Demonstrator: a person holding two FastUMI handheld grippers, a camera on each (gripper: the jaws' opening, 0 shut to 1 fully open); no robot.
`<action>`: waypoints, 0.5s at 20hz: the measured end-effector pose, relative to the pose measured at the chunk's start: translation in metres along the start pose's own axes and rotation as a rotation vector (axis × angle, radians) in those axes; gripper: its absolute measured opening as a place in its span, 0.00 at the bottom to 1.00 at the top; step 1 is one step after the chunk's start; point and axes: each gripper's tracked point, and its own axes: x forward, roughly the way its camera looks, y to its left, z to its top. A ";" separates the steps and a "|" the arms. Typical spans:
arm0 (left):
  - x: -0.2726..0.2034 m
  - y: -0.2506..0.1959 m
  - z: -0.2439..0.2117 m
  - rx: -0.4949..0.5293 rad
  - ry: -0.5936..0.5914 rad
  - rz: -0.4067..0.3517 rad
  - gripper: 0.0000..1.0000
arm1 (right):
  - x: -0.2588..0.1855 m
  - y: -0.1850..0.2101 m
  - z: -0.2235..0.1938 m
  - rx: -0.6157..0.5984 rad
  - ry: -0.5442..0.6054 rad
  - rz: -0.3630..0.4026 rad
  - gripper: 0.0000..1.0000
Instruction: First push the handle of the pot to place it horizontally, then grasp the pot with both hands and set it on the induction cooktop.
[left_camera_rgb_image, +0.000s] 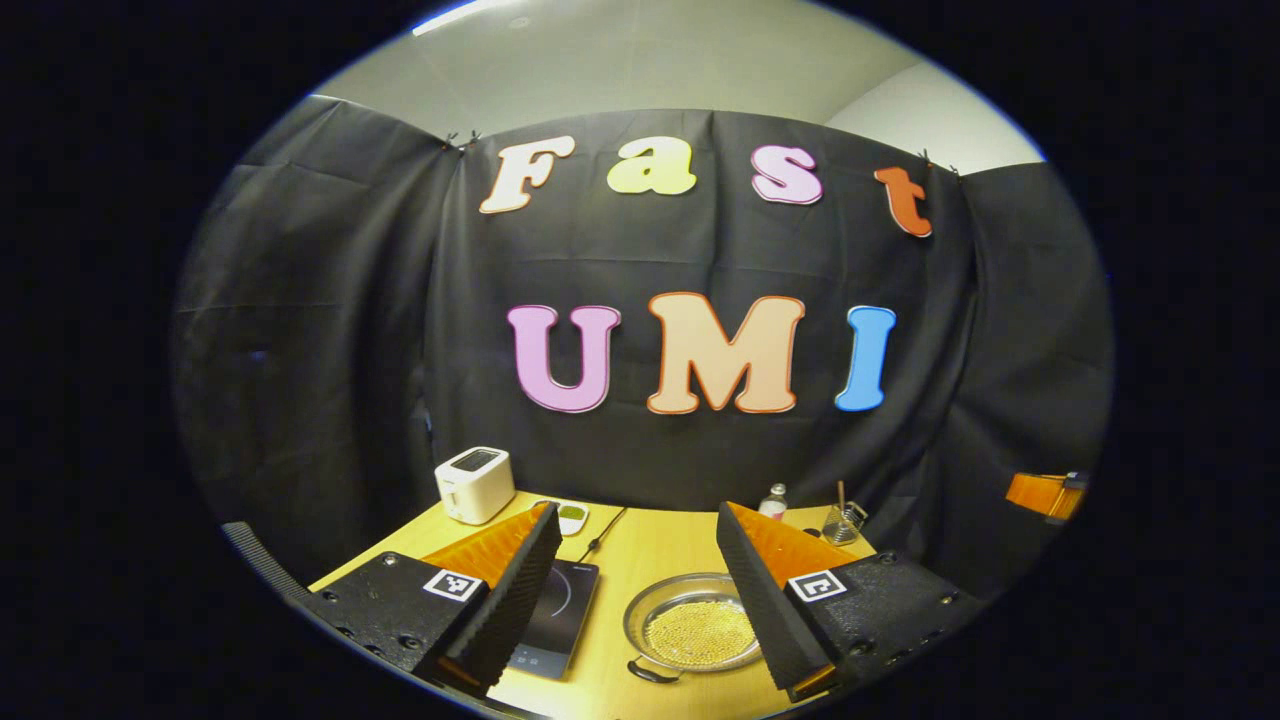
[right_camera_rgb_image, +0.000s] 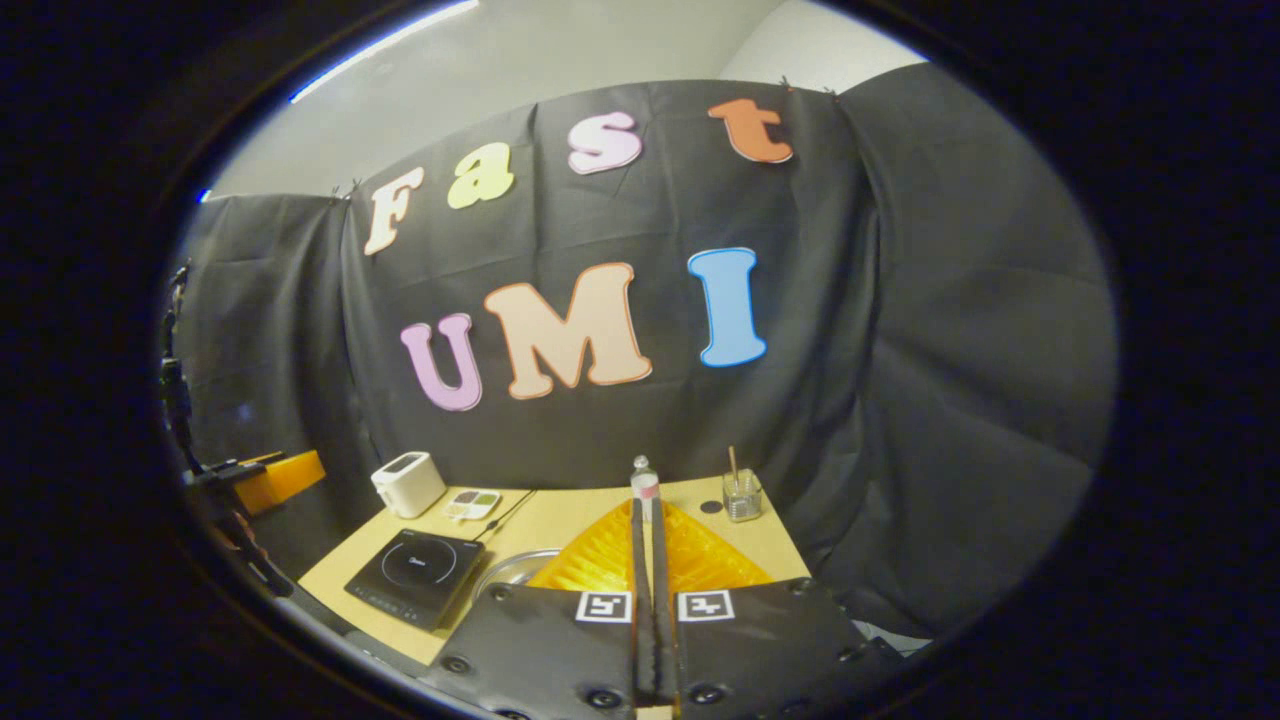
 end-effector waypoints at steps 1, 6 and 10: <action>-0.002 0.008 -0.002 0.000 0.006 0.022 0.95 | 0.004 0.006 -0.004 -0.005 0.014 0.017 0.00; -0.008 0.046 -0.013 -0.005 0.032 0.096 0.92 | 0.022 0.039 -0.038 -0.034 0.097 0.076 0.02; 0.003 0.074 -0.021 -0.018 0.055 0.118 0.92 | 0.036 0.068 -0.073 -0.051 0.184 0.097 0.00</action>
